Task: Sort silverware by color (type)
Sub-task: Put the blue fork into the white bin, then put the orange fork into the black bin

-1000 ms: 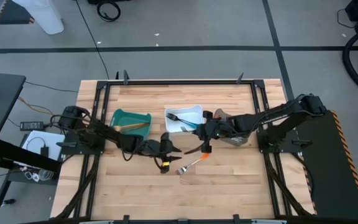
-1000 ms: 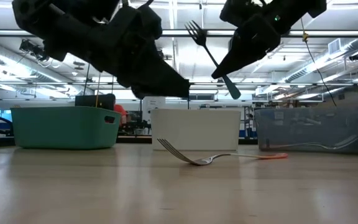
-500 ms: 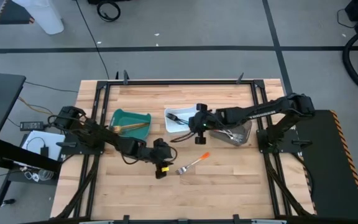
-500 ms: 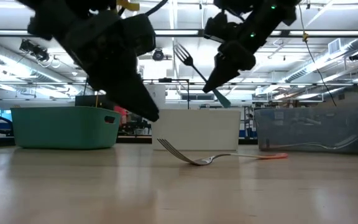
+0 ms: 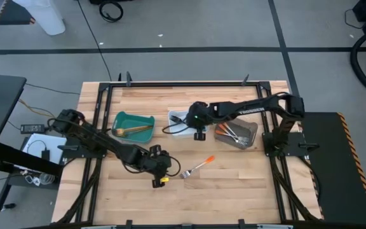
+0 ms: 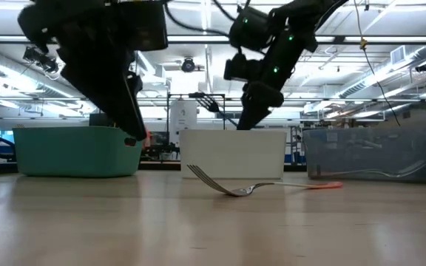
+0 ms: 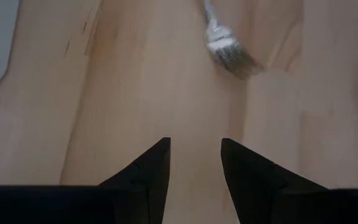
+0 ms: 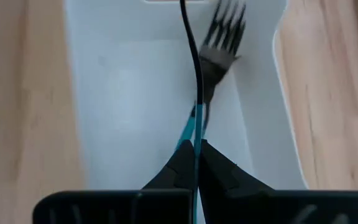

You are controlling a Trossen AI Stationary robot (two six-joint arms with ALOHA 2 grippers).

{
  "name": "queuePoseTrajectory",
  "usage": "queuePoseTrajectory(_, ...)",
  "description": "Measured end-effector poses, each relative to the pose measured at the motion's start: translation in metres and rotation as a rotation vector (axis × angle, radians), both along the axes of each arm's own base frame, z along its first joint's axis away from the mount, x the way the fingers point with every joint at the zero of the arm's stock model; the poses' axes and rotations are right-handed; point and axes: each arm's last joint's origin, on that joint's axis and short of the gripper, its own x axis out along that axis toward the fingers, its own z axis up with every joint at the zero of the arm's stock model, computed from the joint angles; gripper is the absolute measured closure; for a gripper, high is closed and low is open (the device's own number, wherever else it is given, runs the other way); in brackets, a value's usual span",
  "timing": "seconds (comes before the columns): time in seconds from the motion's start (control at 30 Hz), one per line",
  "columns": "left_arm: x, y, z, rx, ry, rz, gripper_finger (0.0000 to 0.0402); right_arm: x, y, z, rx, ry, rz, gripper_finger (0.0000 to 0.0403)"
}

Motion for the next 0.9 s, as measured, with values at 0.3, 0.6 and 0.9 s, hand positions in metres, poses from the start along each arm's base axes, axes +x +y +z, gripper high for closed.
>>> queuePoseTrajectory(0.3, -0.001, -0.003, 0.004, -0.025, -0.015, 0.021, 0.0251, -0.002, -0.014, -0.009, 0.092, 0.083, -0.006, 0.038)
queuePoseTrajectory(0.6, -0.002, -0.003, 0.004, -0.035, -0.013, 0.036, 0.0251, -0.004, -0.013, -0.009, 0.12, 0.1, 0.006, 0.0344)
queuePoseTrajectory(0.9, -0.002, -0.003, 0.003, -0.034, -0.011, 0.038, 0.0251, 0.006, -0.01, 0.014, 0.079, 0.067, 0.009, 0.0319)
